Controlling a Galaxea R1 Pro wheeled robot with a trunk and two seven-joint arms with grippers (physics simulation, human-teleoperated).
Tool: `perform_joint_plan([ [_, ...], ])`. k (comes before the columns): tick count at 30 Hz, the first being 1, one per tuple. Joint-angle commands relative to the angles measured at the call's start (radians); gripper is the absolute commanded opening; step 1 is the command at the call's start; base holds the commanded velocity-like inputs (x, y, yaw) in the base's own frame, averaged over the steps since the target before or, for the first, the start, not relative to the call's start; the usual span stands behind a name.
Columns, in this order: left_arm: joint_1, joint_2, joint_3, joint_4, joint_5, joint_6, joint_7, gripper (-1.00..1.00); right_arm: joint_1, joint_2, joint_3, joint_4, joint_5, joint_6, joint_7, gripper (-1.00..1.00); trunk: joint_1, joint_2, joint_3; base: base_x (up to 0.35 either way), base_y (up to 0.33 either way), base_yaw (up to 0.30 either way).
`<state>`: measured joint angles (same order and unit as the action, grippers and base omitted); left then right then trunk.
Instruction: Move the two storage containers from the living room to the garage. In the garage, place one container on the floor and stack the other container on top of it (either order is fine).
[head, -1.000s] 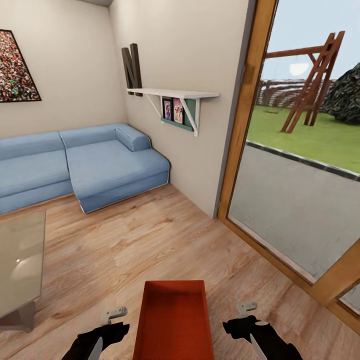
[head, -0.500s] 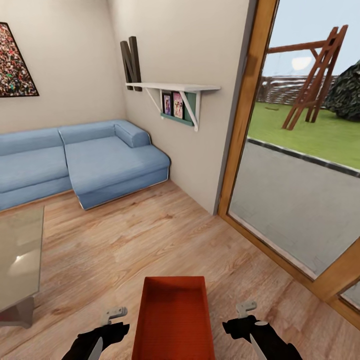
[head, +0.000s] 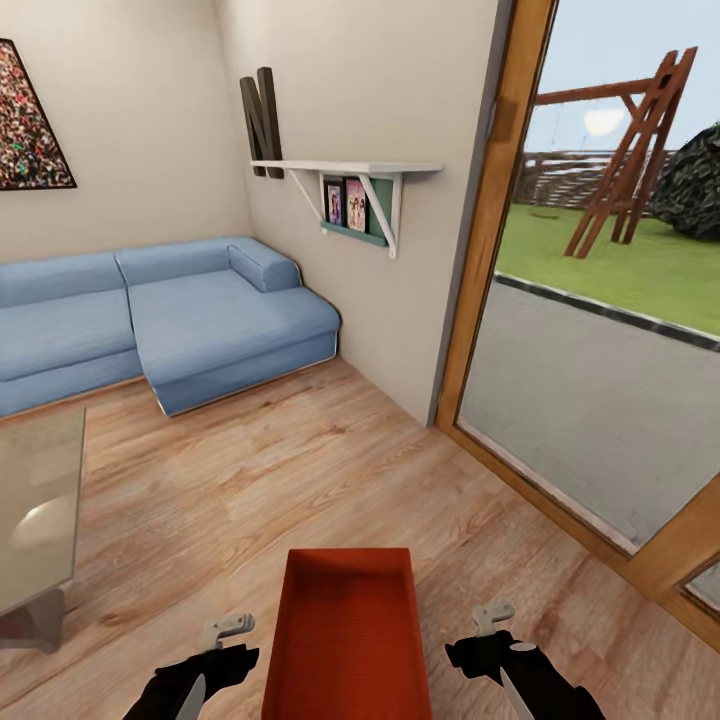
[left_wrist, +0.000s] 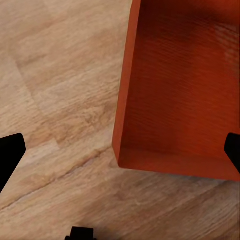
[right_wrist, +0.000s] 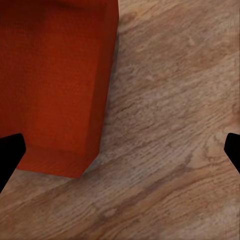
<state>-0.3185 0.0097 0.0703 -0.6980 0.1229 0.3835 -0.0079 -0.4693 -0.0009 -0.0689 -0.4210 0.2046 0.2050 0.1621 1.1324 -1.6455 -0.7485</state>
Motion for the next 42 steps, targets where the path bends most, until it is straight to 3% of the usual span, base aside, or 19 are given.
perform_joint_plan([
  [1, 0.0, 0.0, 0.001, -0.002, 0.009, 0.006, -0.001, 1.0, 0.0, 0.001, -0.008, -0.002, 0.01, 0.005, 0.008, 1.0, 0.004, -0.008, -0.004, 0.0, 0.0, 0.0],
  [11, 0.0, 0.0, 0.0, -0.002, 0.008, 0.015, -0.004, 1.0, 0.0, 0.001, -0.004, 0.001, 0.006, 0.007, 0.011, 1.0, 0.042, -0.078, -0.035, 0.0, 0.0, 0.0],
  [16, 0.0, -0.006, -0.001, 0.0, 0.008, 0.018, -0.005, 1.0, 0.0, 0.001, -0.006, 0.003, 0.003, 0.01, 0.06, 1.0, 0.061, -0.113, -0.051, 0.0, 0.0, 0.0],
  [19, 0.0, -0.031, -0.002, 0.005, 0.007, 0.066, -0.003, 1.0, 0.0, 0.002, -0.007, 0.004, 0.003, 0.011, 0.084, 1.0, 0.073, -0.134, -0.06, 0.0, 0.0, 0.0],
  [22, -0.001, -0.039, -0.005, 0.005, 0.009, 0.128, -0.001, 1.0, 0.0, 0.002, -0.008, 0.005, 0.003, 0.011, 0.089, 1.0, 0.084, -0.155, -0.07, 0.0, 0.0, 0.0],
  [25, -0.001, -0.041, -0.006, 0.004, 0.01, 0.144, 0.0, 1.0, 0.0, 0.001, -0.008, 0.006, 0.002, 0.012, 0.091, 1.0, 0.096, -0.176, -0.079, 0.0, 0.0, 0.0],
  [38, -0.004, -0.039, -0.007, -0.003, 0.007, 0.148, -0.001, 1.0, 0.0, 0.005, -0.005, 0.055, 0.003, 0.009, 0.1, 1.0, 0.146, -0.267, -0.12, 0.0, 0.0, 0.0],
  [42, -0.004, -0.039, -0.007, -0.003, 0.007, 0.147, -0.001, 1.0, 0.0, 0.005, -0.005, 0.064, 0.004, 0.007, 0.155, 1.0, 0.161, -0.295, -0.133, 0.0, 0.0, 0.0],
])
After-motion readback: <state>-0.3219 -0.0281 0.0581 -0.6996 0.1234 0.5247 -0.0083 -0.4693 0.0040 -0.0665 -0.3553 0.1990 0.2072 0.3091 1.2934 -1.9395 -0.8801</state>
